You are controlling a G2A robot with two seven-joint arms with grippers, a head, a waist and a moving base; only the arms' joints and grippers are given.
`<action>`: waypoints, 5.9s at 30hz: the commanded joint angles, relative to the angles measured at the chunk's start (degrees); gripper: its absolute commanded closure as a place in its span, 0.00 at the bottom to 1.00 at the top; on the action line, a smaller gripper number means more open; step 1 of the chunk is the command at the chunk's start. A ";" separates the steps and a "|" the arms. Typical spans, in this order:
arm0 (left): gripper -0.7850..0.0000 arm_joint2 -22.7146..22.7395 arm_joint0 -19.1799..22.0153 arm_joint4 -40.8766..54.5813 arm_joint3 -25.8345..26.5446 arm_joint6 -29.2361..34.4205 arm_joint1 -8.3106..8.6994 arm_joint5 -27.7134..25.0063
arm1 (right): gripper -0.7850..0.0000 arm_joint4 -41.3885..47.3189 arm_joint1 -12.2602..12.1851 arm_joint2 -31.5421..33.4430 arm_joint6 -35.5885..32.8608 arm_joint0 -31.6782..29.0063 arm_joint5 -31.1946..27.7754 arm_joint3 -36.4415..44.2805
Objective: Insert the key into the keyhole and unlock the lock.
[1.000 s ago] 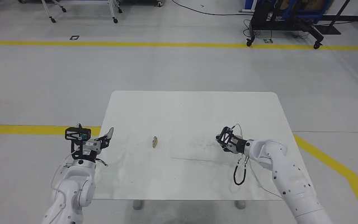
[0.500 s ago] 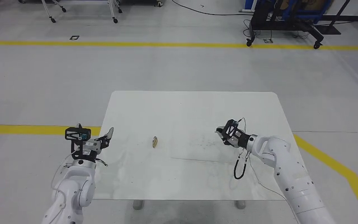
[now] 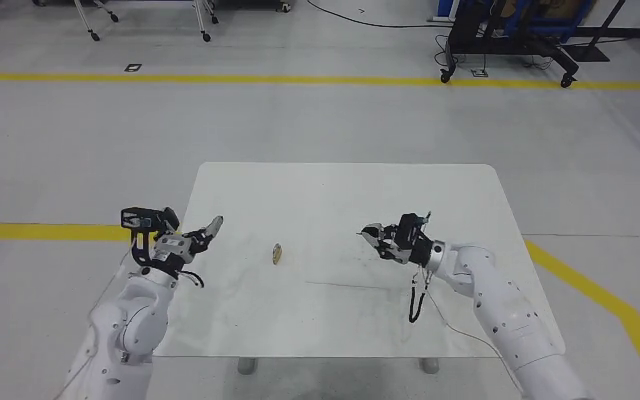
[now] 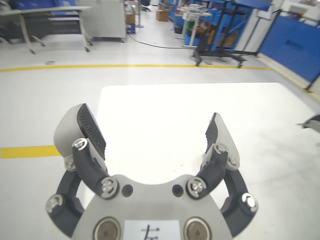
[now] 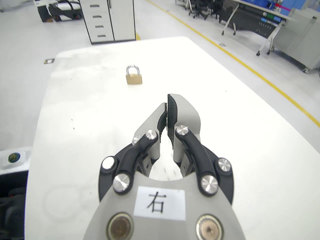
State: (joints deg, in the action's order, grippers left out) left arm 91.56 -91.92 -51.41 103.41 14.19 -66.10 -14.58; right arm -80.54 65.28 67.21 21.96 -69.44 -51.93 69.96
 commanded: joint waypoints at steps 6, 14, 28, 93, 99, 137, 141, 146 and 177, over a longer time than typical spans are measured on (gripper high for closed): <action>0.00 -6.44 11.46 13.64 -4.64 20.92 0.05 -4.20 | 1.00 -4.34 1.09 -5.83 20.52 3.95 -5.04 -8.38; 0.00 -7.17 11.84 13.71 -4.25 21.51 0.02 -4.44 | 1.00 -9.72 0.11 -8.65 28.70 5.13 -1.70 -9.74; 0.00 -10.85 13.47 29.72 -8.27 22.37 -0.64 -7.94 | 1.00 -5.81 0.47 -9.49 26.78 4.87 -3.61 -8.29; 0.88 -41.08 41.12 61.51 -37.99 38.59 2.00 -36.92 | 1.00 42.79 0.50 -50.77 24.33 24.47 -6.07 -18.01; 1.00 -41.53 41.51 60.97 -38.57 38.27 2.01 -37.21 | 1.00 43.47 0.51 -51.36 24.33 24.64 -6.07 -17.93; 1.00 -38.25 41.54 58.08 -38.64 36.30 3.59 -39.21 | 0.00 46.99 -0.56 -51.37 15.45 24.69 -6.07 -18.90; 1.00 -39.19 41.61 55.70 -37.27 36.67 3.98 -38.85 | 0.00 50.49 -2.07 -50.32 8.73 23.98 -6.07 -16.34; 1.00 -40.74 41.51 53.99 -36.02 36.23 4.41 -39.28 | 0.25 56.42 -4.41 -49.62 3.22 22.85 -6.07 -10.55; 1.00 -44.37 42.47 53.27 -35.34 34.77 5.66 -40.74 | 0.59 73.38 -6.25 -45.40 -18.14 20.73 -6.07 -5.51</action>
State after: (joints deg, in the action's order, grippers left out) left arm 47.23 -49.46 1.85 68.06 48.97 -60.47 -55.31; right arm -7.32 58.96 21.67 4.14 -48.68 -58.00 64.51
